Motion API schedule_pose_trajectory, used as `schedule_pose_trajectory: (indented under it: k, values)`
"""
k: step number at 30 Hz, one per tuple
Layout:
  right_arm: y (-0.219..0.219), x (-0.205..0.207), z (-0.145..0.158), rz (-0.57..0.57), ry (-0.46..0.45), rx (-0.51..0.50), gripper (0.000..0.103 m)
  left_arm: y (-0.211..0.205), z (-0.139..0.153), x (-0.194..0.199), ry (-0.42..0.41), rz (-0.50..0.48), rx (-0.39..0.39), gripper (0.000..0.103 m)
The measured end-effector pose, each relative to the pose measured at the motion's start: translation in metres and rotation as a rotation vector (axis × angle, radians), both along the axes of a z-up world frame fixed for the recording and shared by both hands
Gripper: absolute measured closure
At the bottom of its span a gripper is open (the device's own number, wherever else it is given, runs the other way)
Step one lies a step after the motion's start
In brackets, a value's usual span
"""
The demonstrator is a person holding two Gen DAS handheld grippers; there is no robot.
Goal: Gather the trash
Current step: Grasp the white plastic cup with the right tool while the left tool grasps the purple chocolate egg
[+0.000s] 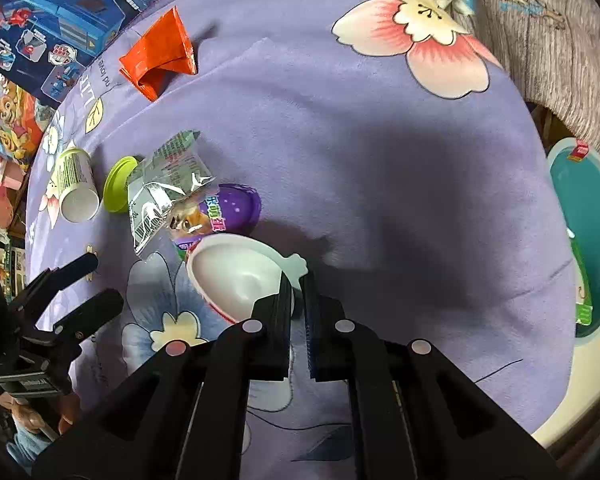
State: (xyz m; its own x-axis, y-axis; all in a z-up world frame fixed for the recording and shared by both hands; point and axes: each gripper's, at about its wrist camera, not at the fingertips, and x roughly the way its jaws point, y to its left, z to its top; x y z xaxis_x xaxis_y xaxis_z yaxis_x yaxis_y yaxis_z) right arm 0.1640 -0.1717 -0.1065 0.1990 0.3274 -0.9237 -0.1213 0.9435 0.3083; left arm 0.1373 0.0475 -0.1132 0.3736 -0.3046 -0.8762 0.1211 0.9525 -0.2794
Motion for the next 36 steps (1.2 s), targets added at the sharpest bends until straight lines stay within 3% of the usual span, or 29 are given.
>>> schedule_pose_trajectory:
  k: [6, 9, 10, 12, 14, 24, 30, 32, 36]
  values:
    - [-0.019, 0.006, 0.017, -0.049, -0.064, 0.006, 0.098, -0.009, -0.001, 0.004, -0.001, -0.008, 0.001, 0.005]
    - [-0.037, 0.008, 0.020, -0.090, -0.069, 0.024, 0.098, -0.024, 0.000, 0.002, -0.021, -0.063, 0.011, 0.006]
    - [-0.042, 0.008, 0.020, -0.098, -0.069, 0.029, 0.098, -0.029, 0.000, 0.002, -0.029, -0.086, 0.021, 0.009]
    - [-0.051, 0.007, 0.018, -0.116, -0.065, 0.042, 0.098, -0.043, -0.001, 0.001, -0.039, -0.142, 0.045, 0.026]
    - [-0.059, 0.008, 0.016, -0.129, -0.060, 0.054, 0.098, -0.056, -0.004, 0.003, -0.037, -0.192, 0.050, 0.030]
    - [-0.087, 0.015, 0.006, -0.170, -0.036, 0.103, 0.098, -0.084, -0.008, 0.041, -0.072, -0.241, 0.111, 0.030]
    - [-0.099, 0.021, -0.001, -0.191, -0.025, 0.128, 0.098, -0.105, -0.013, 0.045, -0.076, -0.325, 0.151, 0.031]
    - [-0.100, 0.023, -0.004, -0.192, -0.020, 0.131, 0.098, -0.111, -0.014, 0.040, -0.114, -0.344, 0.204, 0.053]
    - [-0.103, 0.023, -0.006, -0.194, -0.018, 0.140, 0.098, -0.112, -0.012, 0.032, -0.119, -0.358, 0.204, 0.054]
